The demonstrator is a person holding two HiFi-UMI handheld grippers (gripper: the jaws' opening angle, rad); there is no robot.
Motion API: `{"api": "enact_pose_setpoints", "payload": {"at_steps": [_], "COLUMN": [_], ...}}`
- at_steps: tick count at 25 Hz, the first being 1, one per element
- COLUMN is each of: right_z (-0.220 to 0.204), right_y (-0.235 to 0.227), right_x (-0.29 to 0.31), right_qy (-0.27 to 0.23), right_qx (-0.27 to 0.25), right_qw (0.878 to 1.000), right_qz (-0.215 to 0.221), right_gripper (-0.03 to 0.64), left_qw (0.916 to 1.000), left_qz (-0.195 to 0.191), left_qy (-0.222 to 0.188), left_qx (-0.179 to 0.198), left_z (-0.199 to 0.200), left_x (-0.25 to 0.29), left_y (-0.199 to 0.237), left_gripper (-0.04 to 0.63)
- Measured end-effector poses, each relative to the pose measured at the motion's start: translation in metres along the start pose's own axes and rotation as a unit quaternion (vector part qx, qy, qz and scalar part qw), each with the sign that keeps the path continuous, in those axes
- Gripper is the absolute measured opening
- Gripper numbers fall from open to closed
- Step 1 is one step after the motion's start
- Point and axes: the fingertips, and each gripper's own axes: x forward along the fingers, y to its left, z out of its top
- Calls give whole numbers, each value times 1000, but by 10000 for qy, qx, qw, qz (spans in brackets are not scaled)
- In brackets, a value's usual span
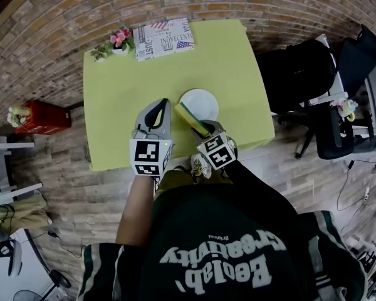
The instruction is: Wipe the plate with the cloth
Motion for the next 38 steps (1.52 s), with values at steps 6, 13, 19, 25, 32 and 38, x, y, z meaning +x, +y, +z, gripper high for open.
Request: {"api": "enact_pose_setpoints", "payload": {"at_steps": [6,13,19,25,32,38], "right_z": [-9,-20,-28,-36,-49,-36], "right_y": [-2,-20,-51,-85,-108,-98], "right_x": [2,-7,-21,-40,-52,-52], "right_qy": [134,253,271,270,343,33], "right_qx": [17,-59,211,529,614,472], "right_qw": [9999,9989,9963,9907,9855,9878], "right_qz": [-108,-391,-786,-1226,-1541,-1485], "right_gripper": [133,133,133,133,133,133], "left_qw": [9999,9999,9995,9991,9990,9991], "left_qz": [32,-98,-279,-413,-432,-399], "left_qy": [63,84,111,84,102,100], "left_qx": [-86,-35,-112,-78,-98,-54], "left_z": [-8,-10,-11,-6,-6,-8], "left_x": [-6,-1,10,22,30,25], "left_y": [6,-2,-12,-21,-22,-17], "left_gripper": [3,3,3,3,3,3]}}
